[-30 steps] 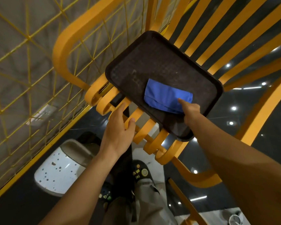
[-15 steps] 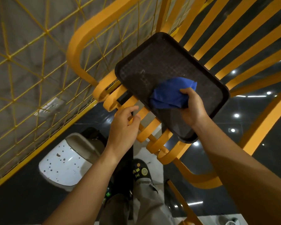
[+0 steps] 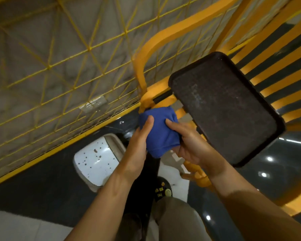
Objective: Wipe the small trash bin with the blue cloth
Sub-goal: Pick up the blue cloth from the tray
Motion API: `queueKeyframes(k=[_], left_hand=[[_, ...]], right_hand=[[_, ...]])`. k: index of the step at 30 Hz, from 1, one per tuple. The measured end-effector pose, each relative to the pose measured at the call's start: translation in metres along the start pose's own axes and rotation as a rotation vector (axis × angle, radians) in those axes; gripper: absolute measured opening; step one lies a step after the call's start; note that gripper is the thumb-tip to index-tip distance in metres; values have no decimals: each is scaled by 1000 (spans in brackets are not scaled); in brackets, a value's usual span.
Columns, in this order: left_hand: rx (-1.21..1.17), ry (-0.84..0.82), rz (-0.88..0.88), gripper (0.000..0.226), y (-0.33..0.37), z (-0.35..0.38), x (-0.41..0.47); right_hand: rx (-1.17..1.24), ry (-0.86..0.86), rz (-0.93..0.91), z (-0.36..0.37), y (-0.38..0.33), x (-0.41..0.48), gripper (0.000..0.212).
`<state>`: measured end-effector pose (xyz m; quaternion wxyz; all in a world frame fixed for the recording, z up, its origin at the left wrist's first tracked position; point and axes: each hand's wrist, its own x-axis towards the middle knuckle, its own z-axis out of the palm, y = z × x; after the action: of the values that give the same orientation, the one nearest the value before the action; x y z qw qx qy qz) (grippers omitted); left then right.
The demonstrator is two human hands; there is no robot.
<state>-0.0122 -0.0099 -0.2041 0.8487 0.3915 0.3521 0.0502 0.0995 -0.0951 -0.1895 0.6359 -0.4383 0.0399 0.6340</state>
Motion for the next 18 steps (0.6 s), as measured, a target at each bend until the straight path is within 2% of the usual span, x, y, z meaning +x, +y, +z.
queueKeyframes(k=[3,6,7,9,11,13,16,18], left_hand=[[-61,154,24,49,-12,-33,-11],[-43,362,99,42,-23,-67,-22],[-43,399,110,44,-27,-78,-25],[-40,429,118,49,-33,-98,-33],[-64,432,112,53,-41,-119,-41],[-102,434,107,53,-50,-138,-47],[-151,507,130,45,-69,-158,-55],[-201,613,75,44,-74,-160,-56]], right_hand=[[-173,-29,-9,20,27,17,38],[-635,102,-119,37,52,37,27],[-811,155,-171,41,60,45,29],[-956,189,-247,47,80,61,41],[-878,156,-200,51,101,75,55],[-654,64,-26,53,122,84,60],[-358,-141,222,52,152,89,51],[-296,-205,263,51,168,86,43]])
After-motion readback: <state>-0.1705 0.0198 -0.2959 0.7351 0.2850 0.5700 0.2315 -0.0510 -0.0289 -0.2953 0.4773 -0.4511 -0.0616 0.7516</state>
